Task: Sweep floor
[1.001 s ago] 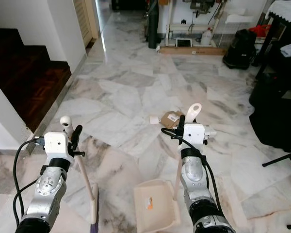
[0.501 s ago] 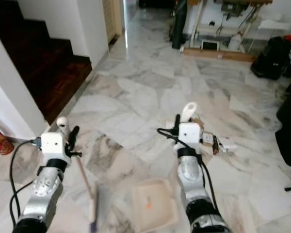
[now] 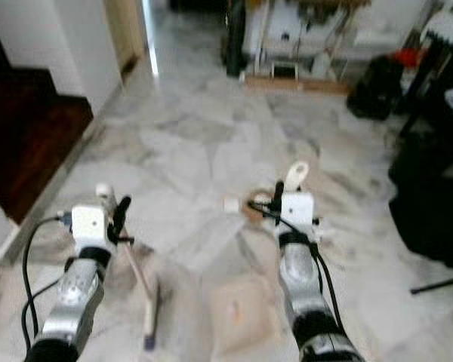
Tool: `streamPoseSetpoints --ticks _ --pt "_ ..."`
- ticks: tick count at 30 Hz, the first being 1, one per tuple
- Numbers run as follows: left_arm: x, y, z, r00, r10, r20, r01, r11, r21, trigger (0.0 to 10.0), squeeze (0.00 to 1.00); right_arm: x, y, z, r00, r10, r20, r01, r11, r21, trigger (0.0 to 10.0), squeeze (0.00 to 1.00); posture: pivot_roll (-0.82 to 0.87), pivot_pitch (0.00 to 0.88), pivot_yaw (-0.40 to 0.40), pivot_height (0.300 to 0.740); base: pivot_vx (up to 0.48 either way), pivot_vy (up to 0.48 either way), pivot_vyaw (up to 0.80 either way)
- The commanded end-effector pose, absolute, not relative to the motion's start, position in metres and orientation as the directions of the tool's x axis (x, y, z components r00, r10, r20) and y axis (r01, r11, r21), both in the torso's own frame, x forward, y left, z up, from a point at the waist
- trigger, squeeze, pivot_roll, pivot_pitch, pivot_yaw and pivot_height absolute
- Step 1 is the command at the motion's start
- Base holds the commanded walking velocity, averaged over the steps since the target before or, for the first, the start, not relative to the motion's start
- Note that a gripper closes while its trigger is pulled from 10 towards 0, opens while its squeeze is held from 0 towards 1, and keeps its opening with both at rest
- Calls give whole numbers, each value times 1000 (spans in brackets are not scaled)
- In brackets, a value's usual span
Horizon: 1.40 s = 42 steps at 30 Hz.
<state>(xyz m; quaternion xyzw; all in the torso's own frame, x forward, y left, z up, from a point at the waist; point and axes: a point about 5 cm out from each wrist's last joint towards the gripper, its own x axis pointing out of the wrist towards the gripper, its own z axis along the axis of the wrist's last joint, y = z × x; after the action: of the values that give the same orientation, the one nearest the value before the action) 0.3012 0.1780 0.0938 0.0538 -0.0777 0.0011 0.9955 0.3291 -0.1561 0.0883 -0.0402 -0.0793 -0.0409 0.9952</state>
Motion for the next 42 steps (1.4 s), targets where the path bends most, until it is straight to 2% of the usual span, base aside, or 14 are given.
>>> streamPoseSetpoints --ticks 1,42 --pt "303 170 99 984 -26 179 7 994 107 10000 0 330 -168 93 979 -98 179 116 989 -91 10000 0 111 0 13 740 364 0 0" --pt "304 166 99 983 -51 176 29 991 129 10000 0 332 -164 94 978 -90 187 108 990 -86 10000 0 114 0 15 740 353 0 0"
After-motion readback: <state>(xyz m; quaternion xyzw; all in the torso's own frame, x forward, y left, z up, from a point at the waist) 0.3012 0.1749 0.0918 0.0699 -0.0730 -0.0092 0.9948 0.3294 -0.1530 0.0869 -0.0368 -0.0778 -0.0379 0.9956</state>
